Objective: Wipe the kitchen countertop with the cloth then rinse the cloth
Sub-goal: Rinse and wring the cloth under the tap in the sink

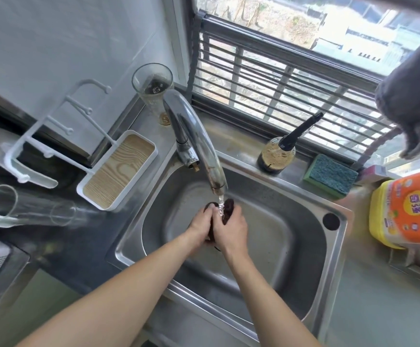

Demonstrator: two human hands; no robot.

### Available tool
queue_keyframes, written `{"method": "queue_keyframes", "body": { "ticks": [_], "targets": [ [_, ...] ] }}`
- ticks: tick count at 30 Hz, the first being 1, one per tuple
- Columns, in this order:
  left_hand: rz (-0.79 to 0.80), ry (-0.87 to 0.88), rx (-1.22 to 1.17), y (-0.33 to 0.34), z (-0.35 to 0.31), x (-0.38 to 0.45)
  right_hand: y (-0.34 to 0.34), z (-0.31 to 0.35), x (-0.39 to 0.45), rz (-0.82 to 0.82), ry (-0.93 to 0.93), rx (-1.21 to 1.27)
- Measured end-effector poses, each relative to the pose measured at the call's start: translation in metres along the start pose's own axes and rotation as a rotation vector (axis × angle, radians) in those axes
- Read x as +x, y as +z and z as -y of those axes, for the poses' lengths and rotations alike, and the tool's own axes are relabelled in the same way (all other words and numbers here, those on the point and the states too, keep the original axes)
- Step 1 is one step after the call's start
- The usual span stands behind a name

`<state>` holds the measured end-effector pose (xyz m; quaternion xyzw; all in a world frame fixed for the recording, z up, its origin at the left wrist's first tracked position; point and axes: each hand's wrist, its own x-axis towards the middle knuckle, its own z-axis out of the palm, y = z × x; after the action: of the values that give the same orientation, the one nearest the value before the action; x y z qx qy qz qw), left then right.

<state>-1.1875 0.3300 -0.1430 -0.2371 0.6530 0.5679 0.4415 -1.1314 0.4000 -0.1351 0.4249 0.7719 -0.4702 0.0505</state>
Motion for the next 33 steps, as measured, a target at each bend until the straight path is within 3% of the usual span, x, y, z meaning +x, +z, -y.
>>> {"method": "queue_keyframes", "body": {
  "ticks": [5,12,14,18,20,24,28,33],
  "targets": [
    [-0.062,0.017,-0.060,0.007,0.005,-0.006,0.007,0.006,-0.003,-0.104,0.017,-0.033],
    [-0.041,0.088,0.197,0.003,0.005,-0.009,-0.001,0.006,0.005,-0.182,0.107,0.036],
    [-0.005,0.107,0.220,0.001,0.002,-0.016,-0.003,0.000,0.012,-0.138,0.109,0.081],
    [0.128,-0.136,-0.048,-0.009,-0.004,-0.019,-0.001,-0.002,0.013,-0.029,0.086,0.246],
    [0.147,-0.142,-0.116,-0.012,-0.004,-0.015,0.001,0.001,0.011,-0.038,0.021,0.249],
    [0.000,0.069,-0.027,-0.013,0.000,-0.008,0.006,0.005,0.006,0.044,-0.003,0.201],
    [-0.016,0.047,-0.140,-0.015,-0.003,-0.007,0.004,0.018,0.011,0.025,-0.065,0.211],
    [-0.122,0.017,-0.118,-0.010,-0.019,-0.004,0.003,0.028,0.020,0.169,-0.195,0.031]
  ]
}}
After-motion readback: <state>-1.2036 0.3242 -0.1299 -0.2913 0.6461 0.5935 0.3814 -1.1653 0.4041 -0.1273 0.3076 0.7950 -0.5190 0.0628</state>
